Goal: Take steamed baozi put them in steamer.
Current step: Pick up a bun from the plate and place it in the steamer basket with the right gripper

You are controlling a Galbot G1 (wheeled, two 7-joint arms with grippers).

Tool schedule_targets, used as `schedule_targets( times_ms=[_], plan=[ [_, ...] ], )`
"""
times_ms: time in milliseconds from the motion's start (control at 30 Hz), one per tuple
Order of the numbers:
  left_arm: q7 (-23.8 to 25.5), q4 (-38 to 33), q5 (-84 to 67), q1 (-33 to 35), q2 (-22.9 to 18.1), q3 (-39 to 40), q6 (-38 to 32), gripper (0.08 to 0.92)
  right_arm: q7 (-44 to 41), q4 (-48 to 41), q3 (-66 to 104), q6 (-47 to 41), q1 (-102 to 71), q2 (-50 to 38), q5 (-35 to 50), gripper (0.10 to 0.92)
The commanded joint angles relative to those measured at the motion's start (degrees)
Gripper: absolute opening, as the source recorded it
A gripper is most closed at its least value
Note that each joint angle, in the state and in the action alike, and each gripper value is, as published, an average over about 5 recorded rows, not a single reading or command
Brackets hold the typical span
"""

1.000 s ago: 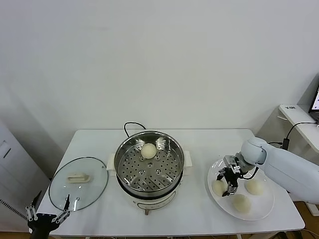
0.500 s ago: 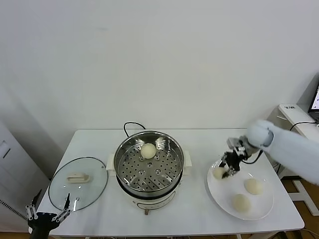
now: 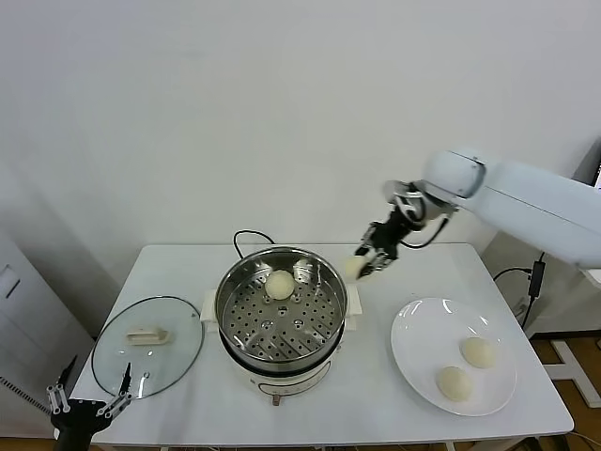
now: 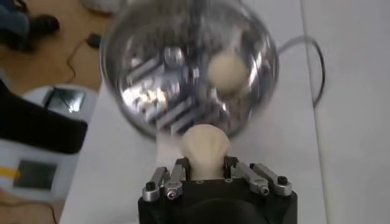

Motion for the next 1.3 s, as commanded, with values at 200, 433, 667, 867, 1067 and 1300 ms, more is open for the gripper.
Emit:
schedule_targets(
  times_ms=[200, 433, 667, 867, 1067, 1300],
  plan=[
    [-0.05, -0.78, -0.41, 0.47, -1.9, -0.05, -0.07, 0.823, 12.01, -2.38, -0.31, -8.01, -8.4, 19.05, 0.93, 0.36],
    [-0.05, -0.71, -0.87, 0.7, -1.69, -0.28, -0.12, 0.823, 14.34, -7.88, 1.37, -8.57, -11.95, 23.56, 0.15, 0.365],
    [-0.04, -0.6, -1.07, 0.51, -1.54, -0.47, 0.02, 0.823, 17.59, -8.29, 1.62, -9.67, -13.67, 26.33, -0.42, 0.365],
    [-0.05, -0.34, -1.12, 0.39, -1.54, -0.56, 0.01, 0.823, 20.06, -8.72, 1.58, -10.31, -14.34, 26.54, -0.45, 0.374],
    [-0.05, -0.07, -1.09, 0.1, -1.41, -0.66, 0.15, 0.823, 19.47, -6.77, 2.77, -11.12, -12.09, 23.96, 0.5, 0.517],
    [0.04, -0.25, -0.27, -0.71, -0.91, -0.12, 0.91, 0.823, 12.99, -2.42, 3.25, -9.05, -4.21, 13.81, 0.44, 0.716]
  ],
)
